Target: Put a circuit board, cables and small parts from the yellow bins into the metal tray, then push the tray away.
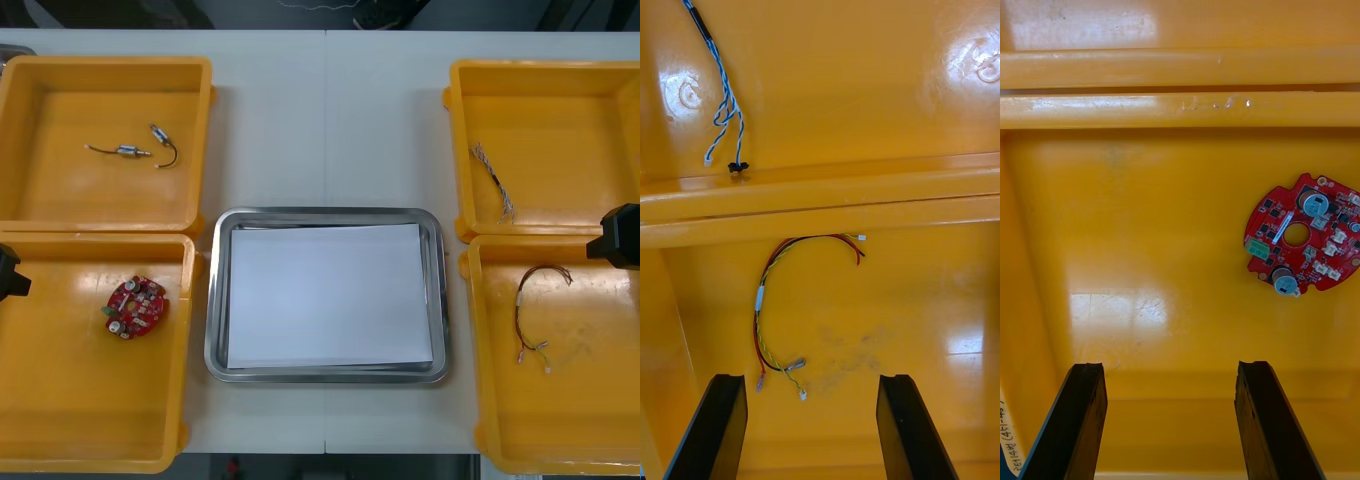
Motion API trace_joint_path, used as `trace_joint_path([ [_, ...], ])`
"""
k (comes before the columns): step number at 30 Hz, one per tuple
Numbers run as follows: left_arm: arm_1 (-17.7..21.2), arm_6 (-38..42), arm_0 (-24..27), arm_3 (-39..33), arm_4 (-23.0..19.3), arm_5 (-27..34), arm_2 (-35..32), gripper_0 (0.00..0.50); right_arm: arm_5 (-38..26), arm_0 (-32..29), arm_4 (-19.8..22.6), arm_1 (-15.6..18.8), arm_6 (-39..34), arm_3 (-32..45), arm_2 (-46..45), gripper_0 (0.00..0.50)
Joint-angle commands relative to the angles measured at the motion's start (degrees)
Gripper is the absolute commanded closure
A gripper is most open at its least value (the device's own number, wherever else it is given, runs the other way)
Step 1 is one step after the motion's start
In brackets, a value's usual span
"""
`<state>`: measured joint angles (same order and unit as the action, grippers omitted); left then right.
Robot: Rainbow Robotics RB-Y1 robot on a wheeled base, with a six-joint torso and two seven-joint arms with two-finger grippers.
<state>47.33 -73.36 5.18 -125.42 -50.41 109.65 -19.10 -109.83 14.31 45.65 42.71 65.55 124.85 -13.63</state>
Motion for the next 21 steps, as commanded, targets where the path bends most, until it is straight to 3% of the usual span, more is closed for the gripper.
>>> trace_joint_path([
  [1,2.5,-4.9,-0.8,-1.5,-0.4,0.3,-1.6,0.0,-0.2,-0.7,0.4,2.2,-0.5,0.4,-1.6,0.0],
  [21,2.5,-4.9,-0.8,-1.5,-0.4,0.3,-1.6,0.0,-0.2,-0.7,0.4,2.2,-0.5,0.4,-1.6,0.0],
])
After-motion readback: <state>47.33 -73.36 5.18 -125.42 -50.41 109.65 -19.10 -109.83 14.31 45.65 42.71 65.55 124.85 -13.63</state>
